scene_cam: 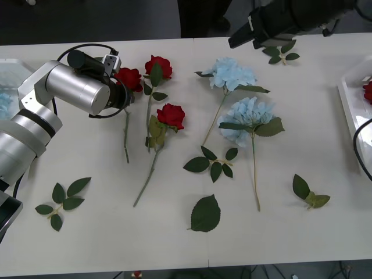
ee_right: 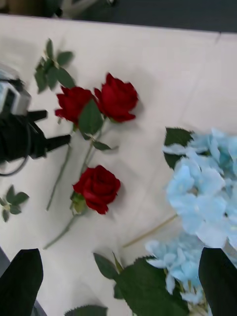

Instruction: Place the red flowers into the right box and the blue flowers into the left box. If a person shows an open palm, hand one flower to the person first, then continue sorting.

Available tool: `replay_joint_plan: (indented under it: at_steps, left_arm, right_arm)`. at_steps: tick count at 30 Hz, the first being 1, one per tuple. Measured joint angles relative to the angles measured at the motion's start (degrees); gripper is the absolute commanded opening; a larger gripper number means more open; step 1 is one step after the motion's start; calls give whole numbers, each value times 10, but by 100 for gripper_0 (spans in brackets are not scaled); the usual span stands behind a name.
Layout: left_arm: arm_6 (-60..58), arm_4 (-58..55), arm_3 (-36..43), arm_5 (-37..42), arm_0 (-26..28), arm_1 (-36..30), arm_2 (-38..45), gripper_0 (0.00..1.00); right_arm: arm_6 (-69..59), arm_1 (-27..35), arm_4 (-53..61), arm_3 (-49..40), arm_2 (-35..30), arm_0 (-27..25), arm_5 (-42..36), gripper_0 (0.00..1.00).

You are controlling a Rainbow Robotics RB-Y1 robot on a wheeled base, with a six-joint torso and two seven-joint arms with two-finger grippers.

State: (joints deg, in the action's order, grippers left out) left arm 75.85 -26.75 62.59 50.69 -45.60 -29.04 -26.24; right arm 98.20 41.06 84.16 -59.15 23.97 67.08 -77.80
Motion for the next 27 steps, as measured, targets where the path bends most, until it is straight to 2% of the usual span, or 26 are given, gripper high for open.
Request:
replay_joint_plan:
  at_steps: [4,10,14,20,27]
  left_arm:
    - [0,0,0,0,0,0,0,100]
    - [0,0,0,0,0,0,0,100]
    - [0,0,0,0,0,0,0,100]
    - [0,0,0,0,0,0,0,100]
    - [0,0,-1,0,1,1,-1,100]
  right_arm:
    - [-11,23,-44,-100,5,-61,-17,92]
    - [-144,38,-123,-213,6,-139,-44,93]
    - [-153,40,-179,-280,17,-185,-45,96]
    - [-232,45,-258,-343,58,-231,-40,97]
    - [-271,46,-357,-372,108,-274,13,97]
